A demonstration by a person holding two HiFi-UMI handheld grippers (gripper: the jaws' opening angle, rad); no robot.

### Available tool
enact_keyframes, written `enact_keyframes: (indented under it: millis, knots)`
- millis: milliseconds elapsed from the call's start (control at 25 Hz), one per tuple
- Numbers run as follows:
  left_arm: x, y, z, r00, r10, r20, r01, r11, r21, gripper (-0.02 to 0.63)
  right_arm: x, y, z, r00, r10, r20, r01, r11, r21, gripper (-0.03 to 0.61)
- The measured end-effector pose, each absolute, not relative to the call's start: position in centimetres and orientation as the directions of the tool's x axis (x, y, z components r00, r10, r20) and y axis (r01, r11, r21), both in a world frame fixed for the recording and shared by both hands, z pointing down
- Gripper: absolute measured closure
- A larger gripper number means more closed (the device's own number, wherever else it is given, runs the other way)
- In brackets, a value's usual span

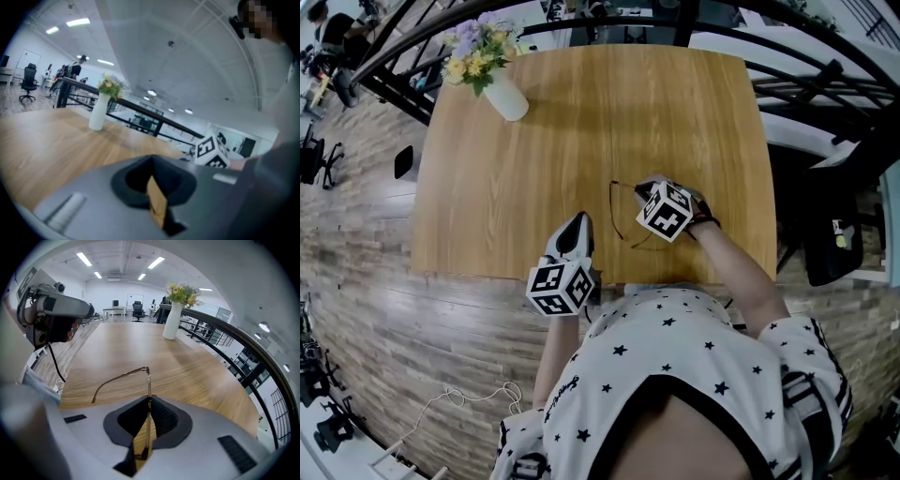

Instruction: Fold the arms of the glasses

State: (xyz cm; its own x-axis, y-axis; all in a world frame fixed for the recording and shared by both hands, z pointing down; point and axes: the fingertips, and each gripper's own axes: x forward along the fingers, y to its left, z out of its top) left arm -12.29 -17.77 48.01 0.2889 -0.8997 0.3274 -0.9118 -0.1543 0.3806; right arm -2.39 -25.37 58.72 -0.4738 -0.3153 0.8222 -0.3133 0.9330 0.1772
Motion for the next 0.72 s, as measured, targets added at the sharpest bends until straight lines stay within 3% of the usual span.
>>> enact_keyframes:
  millis: [720]
  knots:
    - [-10.7, -17.1, 46.9, 0.370, -0.877, 0.307, -0.900, -0.256, 0.352, 0.606, -3.0, -24.6, 49.1, -0.543, -0.505, 0.671, -0.462, 0.847, 0.264, 0.558]
